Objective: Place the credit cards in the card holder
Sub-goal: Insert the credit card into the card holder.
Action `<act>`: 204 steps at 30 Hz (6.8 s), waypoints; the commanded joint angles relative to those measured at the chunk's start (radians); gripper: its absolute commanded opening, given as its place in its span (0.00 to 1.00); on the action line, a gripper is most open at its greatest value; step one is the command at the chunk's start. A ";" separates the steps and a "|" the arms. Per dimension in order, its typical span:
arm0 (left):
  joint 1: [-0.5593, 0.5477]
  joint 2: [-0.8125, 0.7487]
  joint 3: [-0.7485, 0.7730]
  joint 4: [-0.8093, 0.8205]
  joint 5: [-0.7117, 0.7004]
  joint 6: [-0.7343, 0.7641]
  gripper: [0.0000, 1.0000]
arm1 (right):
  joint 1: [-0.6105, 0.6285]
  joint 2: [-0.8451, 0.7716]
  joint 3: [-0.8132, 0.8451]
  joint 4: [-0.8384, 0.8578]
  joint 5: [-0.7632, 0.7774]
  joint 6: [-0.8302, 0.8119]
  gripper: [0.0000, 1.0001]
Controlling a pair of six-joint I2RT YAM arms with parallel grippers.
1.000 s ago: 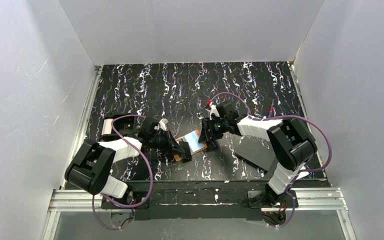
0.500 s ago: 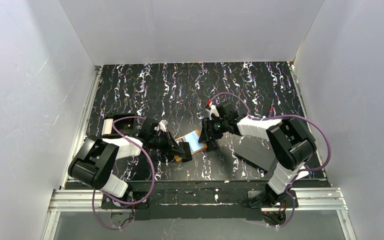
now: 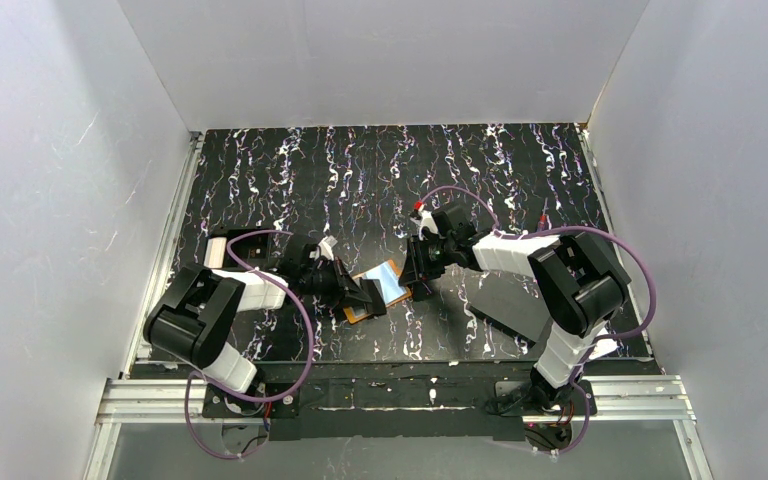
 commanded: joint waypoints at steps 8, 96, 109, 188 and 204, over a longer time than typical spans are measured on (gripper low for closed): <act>0.020 -0.030 -0.006 0.020 -0.109 0.012 0.00 | 0.010 0.047 -0.043 -0.024 0.000 0.022 0.34; -0.082 -0.125 0.407 -0.785 -0.462 0.268 0.82 | 0.022 -0.013 -0.090 0.080 -0.063 0.140 0.37; -0.084 -0.003 0.379 -0.661 -0.403 0.282 0.76 | 0.038 0.015 -0.069 0.080 -0.072 0.140 0.38; -0.156 0.127 0.210 -0.431 -0.342 0.137 0.06 | 0.031 -0.051 -0.105 0.059 -0.091 0.243 0.36; -0.157 0.061 0.234 -0.452 -0.296 0.129 0.22 | 0.034 -0.168 -0.047 -0.124 -0.023 0.155 0.43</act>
